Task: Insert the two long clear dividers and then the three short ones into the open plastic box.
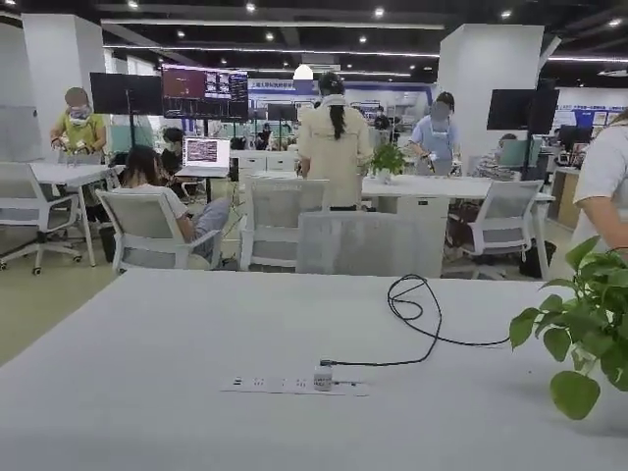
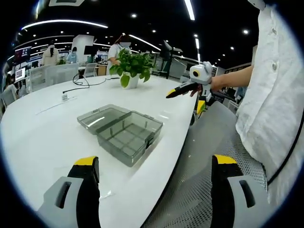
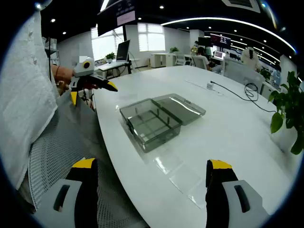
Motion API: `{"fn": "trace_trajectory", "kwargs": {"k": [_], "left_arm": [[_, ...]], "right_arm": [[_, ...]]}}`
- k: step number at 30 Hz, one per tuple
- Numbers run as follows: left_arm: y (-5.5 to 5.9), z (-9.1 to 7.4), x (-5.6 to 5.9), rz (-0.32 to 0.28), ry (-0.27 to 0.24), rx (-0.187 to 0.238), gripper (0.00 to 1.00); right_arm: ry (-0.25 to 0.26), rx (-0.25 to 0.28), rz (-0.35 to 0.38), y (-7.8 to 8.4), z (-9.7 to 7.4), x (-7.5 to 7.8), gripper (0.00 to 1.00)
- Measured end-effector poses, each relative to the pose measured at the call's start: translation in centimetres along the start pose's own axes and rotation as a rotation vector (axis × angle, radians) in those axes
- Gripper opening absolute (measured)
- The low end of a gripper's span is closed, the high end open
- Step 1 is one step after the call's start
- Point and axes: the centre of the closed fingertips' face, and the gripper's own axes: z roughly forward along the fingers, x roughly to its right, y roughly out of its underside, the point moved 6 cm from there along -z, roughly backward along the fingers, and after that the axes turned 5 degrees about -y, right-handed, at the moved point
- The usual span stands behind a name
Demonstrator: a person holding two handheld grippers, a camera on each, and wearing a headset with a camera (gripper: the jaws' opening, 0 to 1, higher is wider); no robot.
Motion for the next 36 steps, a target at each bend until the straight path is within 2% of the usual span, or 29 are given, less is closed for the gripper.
{"fn": "trace_trajectory", "kwargs": {"k": [17,36], "left_arm": [[0.18,0.24,-0.4,-0.011,-0.002,0.001,1.0],[0.23,0.36,-0.33,-0.017,0.002,-0.004,1.0]], "right_arm": [[-0.007,-0.002,-0.001,-0.09,0.4,0.01,0.95],[-0.003,-0.002,0.003,0.04,0.52,0.06,0.94]]}}
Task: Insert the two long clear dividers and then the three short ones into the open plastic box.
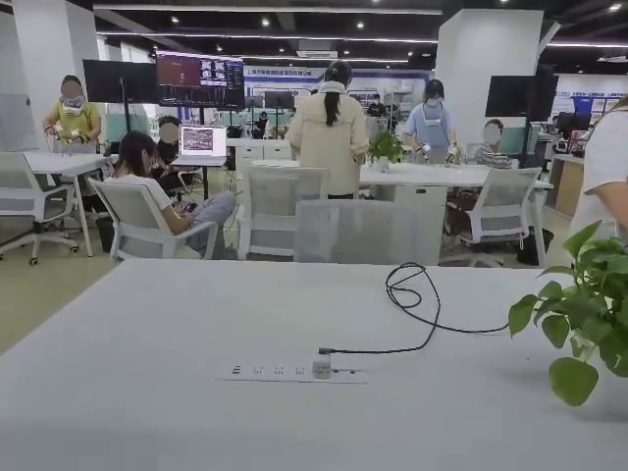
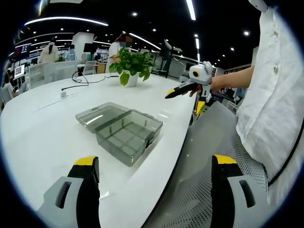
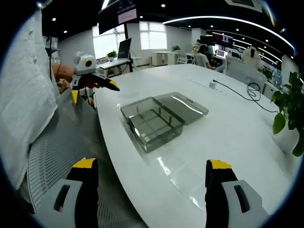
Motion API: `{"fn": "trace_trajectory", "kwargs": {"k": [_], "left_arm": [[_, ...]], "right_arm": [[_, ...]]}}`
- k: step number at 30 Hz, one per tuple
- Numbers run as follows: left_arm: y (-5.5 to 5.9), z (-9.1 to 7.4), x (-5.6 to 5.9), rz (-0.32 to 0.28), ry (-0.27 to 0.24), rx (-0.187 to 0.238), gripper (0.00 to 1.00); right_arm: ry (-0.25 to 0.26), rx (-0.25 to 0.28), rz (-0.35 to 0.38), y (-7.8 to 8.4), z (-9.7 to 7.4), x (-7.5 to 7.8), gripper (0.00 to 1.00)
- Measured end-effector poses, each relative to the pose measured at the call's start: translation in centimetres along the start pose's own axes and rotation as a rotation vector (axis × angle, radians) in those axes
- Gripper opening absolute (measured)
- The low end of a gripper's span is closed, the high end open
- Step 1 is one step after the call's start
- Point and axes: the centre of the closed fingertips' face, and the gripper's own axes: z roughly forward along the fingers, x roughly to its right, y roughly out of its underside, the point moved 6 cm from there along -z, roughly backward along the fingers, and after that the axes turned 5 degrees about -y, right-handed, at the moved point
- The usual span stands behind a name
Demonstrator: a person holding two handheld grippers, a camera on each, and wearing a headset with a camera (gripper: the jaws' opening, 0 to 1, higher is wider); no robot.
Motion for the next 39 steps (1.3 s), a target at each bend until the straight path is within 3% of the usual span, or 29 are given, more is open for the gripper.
{"fn": "trace_trajectory", "kwargs": {"k": [19,30,39], "left_arm": [[0.0,-0.2,-0.6,-0.013,-0.005,0.0,1.0],[-0.4,-1.5,-3.0,-0.035,-0.063,0.008,1.0],[-0.3,-2.5,-5.0,-0.051,-0.114,-0.009,1.0]], "right_arm": [[0.0,0.003,0.01,0.0,0.2,-0.1,0.93],[-0.001,0.009,0.015,0.0,0.4,-0.1,0.93],[-0.005,0.015,0.018,-0.3,0.7,-0.1,0.92]]}}
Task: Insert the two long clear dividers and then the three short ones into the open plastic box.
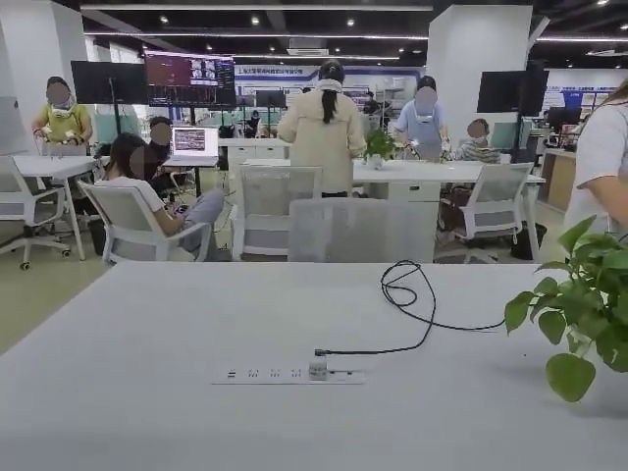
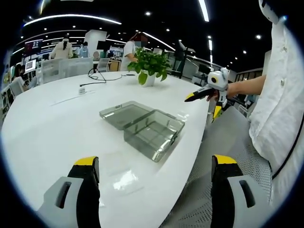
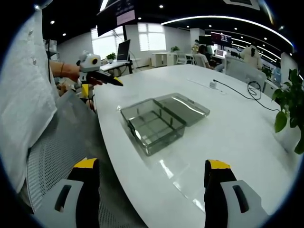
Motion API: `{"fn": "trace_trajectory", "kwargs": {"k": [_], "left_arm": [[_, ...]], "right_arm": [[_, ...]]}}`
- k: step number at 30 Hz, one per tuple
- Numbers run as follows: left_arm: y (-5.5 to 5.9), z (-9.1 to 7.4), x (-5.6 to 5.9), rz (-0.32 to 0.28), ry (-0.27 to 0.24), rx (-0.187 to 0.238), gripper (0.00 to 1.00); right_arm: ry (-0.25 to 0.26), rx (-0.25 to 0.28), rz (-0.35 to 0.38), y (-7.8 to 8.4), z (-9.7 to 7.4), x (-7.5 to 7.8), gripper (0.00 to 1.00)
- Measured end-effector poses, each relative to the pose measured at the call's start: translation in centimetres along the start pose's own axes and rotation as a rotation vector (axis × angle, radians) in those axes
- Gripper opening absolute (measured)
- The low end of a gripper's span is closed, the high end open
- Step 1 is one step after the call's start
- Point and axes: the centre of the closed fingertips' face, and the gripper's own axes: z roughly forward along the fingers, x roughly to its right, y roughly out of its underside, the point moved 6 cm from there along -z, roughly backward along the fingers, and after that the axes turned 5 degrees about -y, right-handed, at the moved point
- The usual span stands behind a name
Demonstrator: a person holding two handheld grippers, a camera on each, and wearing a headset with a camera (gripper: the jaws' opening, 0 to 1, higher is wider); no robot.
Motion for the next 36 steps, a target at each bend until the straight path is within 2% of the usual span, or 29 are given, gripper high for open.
{"fn": "trace_trajectory", "kwargs": {"k": [8,11,14,15,18,24,28,36], "left_arm": [[0.3,-0.5,-2.3,-0.037,-0.059,-0.032,1.0],[0.8,-0.7,-3.2,-0.064,-0.09,-0.071,0.98],[1.0,-0.8,-3.9,-0.072,-0.106,-0.085,0.96],[1.2,-0.9,-4.3,-0.099,-0.119,-0.107,0.94],[1.3,-1.0,-5.0,-0.111,-0.143,-0.111,0.92],[2.3,-1.2,-6.4,-0.194,-0.182,-0.197,0.84],[2.5,-1.1,-7.1,-0.192,-0.2,-0.213,0.82],[3.2,-0.7,-8.3,-0.197,-0.24,-0.301,0.77]], "right_arm": [[-0.003,0.009,0.005,-0.2,0.2,0.1,0.92],[-0.004,0.013,0.01,-0.3,0.4,0.1,0.92],[-0.007,0.016,0.012,-0.3,0.5,0.1,0.91],[-0.008,0.017,0.013,-0.3,0.5,0.1,0.91],[-0.008,0.018,0.018,-0.2,0.7,0.1,0.91],[-0.011,0.02,0.026,0.0,0.8,0.2,0.91],[-0.009,0.024,0.032,0.0,0.9,0.2,0.91],[-0.008,0.028,0.044,0.2,1.1,0.3,0.91]]}}
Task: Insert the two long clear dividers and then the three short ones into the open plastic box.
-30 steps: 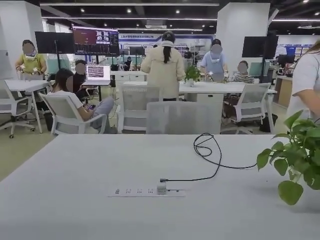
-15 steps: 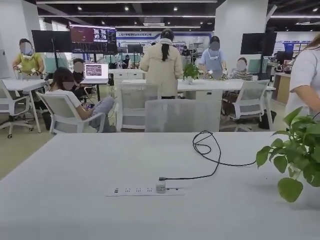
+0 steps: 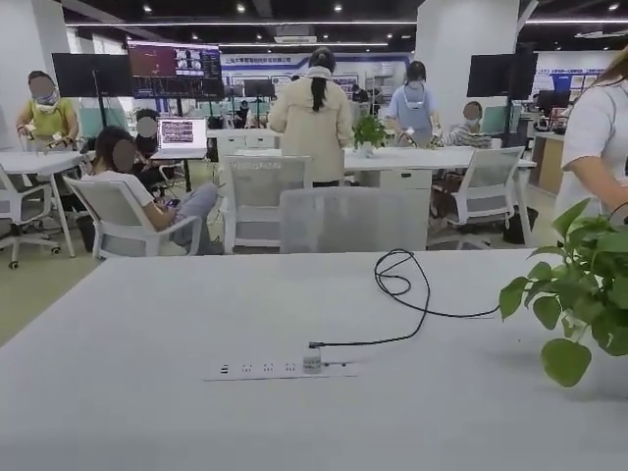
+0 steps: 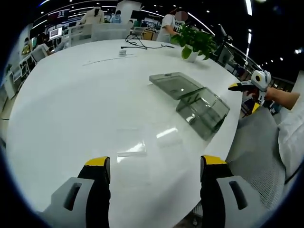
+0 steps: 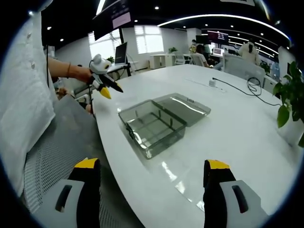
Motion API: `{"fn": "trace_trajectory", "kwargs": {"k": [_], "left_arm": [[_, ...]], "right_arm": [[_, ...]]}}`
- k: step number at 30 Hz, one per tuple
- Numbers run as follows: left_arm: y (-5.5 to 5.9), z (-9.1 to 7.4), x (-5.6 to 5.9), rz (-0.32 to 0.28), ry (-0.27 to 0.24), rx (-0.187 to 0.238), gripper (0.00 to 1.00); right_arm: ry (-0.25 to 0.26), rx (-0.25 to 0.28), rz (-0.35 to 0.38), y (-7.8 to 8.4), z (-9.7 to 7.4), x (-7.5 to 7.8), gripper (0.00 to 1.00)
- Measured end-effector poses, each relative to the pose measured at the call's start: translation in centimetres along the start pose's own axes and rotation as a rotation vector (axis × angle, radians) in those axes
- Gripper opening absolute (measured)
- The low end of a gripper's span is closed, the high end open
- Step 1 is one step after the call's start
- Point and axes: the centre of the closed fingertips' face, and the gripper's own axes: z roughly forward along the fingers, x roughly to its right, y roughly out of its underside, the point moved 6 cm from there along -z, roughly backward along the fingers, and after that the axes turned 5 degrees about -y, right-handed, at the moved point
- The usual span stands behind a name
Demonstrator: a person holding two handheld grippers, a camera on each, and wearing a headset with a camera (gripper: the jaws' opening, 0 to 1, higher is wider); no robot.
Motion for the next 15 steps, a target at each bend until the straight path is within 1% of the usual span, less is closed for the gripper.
{"fn": "trace_trajectory", "kwargs": {"k": [2,3,6,8,9,12,13,15], "left_arm": [[0.0,0.3,-0.2,-0.008,-0.005,-0.013,0.75],[0.1,0.5,-0.4,-0.011,-0.016,-0.028,0.73],[0.2,0.7,-0.8,-0.028,-0.043,-0.055,0.68],[0.2,0.9,-1.0,-0.026,-0.052,-0.065,0.66],[0.3,1.0,-1.2,-0.028,-0.063,-0.08,0.65],[0.6,1.4,-1.6,-0.051,-0.087,-0.108,0.62],[0.6,1.4,-1.6,-0.051,-0.096,-0.119,0.6],[0.7,1.5,-1.7,-0.042,-0.104,-0.123,0.57]], "right_arm": [[0.0,0.001,0.003,0.0,0.0,0.0,0.9],[0.0,0.001,0.004,0.1,0.1,0.0,0.9],[0.002,0.005,0.008,0.0,0.1,0.1,0.9],[0.003,0.006,0.009,0.1,0.1,0.1,0.9],[0.003,0.005,0.011,0.1,0.2,0.1,0.9],[0.001,0.008,0.016,0.1,0.2,0.1,0.9],[0.001,0.007,0.017,0.2,0.3,0.1,0.9],[0.001,0.009,0.019,0.2,0.3,0.1,0.9]]}}
